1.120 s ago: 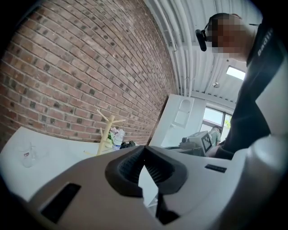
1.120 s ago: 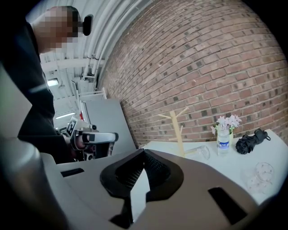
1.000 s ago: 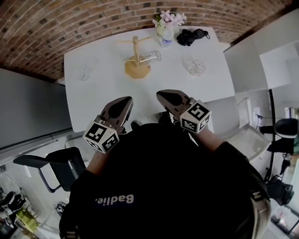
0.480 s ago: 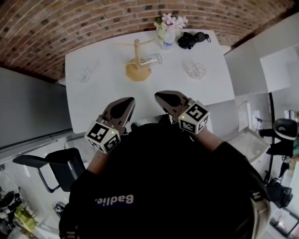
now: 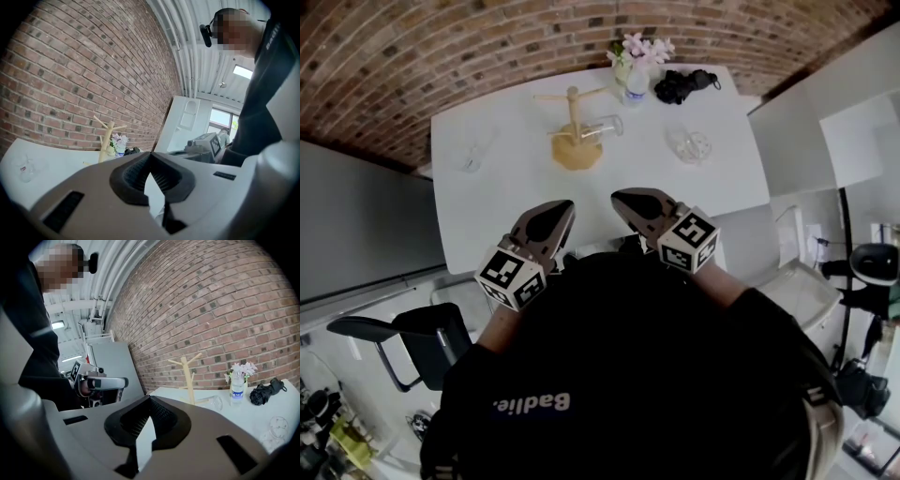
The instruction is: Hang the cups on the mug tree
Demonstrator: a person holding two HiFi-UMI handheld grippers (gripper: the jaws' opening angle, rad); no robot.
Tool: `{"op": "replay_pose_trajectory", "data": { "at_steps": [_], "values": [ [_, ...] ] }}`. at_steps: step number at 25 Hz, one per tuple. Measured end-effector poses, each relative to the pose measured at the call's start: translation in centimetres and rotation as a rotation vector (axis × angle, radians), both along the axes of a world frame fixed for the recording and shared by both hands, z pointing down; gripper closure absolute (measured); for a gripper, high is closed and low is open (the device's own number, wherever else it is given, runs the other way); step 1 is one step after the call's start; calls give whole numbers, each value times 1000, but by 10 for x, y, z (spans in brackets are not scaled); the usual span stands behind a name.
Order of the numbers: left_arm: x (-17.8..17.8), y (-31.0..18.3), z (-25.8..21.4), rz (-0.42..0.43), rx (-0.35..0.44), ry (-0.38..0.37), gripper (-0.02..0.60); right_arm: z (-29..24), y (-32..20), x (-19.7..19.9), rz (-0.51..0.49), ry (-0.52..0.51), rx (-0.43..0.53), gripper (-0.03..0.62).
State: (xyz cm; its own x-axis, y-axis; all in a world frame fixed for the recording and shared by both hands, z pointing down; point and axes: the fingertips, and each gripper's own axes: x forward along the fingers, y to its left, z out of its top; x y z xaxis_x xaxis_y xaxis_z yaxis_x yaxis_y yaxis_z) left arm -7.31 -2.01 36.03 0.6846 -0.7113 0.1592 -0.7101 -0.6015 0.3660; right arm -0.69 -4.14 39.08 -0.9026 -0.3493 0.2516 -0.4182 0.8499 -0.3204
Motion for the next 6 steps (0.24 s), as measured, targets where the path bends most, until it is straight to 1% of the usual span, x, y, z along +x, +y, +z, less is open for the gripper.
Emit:
{"op": "replay_pose_trajectory", "data": {
  "at_steps": [6],
  "values": [
    [5,3,-1,7,-13,-15,580,0,3,5,2,-5,-3,565]
  ]
}}
